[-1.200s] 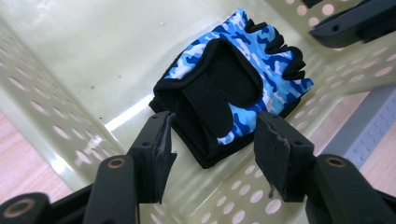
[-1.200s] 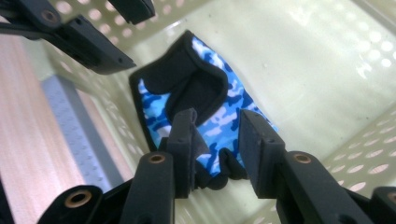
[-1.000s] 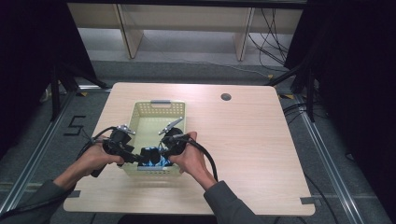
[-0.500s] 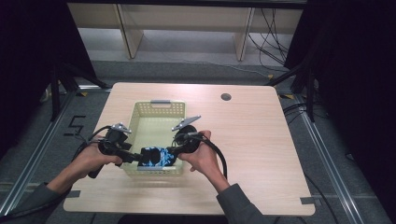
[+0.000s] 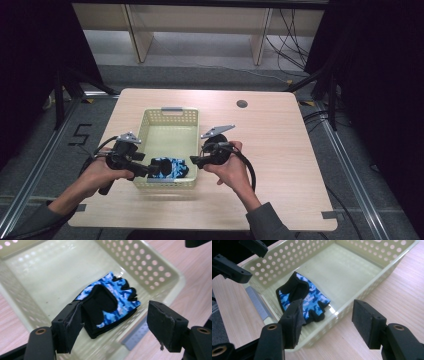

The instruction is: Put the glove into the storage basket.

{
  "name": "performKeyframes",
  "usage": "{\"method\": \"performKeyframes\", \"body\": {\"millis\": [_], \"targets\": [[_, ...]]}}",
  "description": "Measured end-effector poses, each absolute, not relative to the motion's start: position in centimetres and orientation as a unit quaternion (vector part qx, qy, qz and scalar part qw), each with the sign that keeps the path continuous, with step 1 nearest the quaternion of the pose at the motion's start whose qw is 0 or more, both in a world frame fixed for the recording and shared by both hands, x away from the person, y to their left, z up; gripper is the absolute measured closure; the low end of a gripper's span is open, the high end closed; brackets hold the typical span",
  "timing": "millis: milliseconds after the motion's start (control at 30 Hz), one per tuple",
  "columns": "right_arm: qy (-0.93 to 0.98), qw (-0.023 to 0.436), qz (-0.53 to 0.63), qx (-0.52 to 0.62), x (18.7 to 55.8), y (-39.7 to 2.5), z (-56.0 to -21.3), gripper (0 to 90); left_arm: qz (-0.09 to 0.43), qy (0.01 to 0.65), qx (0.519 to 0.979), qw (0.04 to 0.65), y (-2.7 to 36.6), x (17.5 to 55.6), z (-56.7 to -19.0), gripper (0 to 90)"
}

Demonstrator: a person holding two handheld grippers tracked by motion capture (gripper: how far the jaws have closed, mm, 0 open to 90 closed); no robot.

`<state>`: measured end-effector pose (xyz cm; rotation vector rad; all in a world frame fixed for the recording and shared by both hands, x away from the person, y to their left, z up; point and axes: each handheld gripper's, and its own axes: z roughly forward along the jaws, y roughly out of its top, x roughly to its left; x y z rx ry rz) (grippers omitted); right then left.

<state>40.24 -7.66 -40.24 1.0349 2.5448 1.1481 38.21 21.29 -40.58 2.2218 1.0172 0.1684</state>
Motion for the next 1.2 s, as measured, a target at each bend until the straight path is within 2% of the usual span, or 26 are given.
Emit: {"method": "performKeyframes", "body": {"millis": [367,833,1200], "targets": [[0.836,0.079,0.412,0.353,39.0,-10.2,-40.2,39.9,0.044,0.387,0.828,0.404,19.5,35.6,-39.9,24.8],[0.824,0.073,0.432,0.361,37.3,-13.3,-40.8,37.4,0.019,0.36,0.83,0.425,17.8,33.7,-40.1,23.1],[0.801,0.082,0.466,0.367,35.7,-15.5,-41.1,31.0,0.03,0.335,0.827,0.45,16.5,31.7,-40.8,20.9]]}}
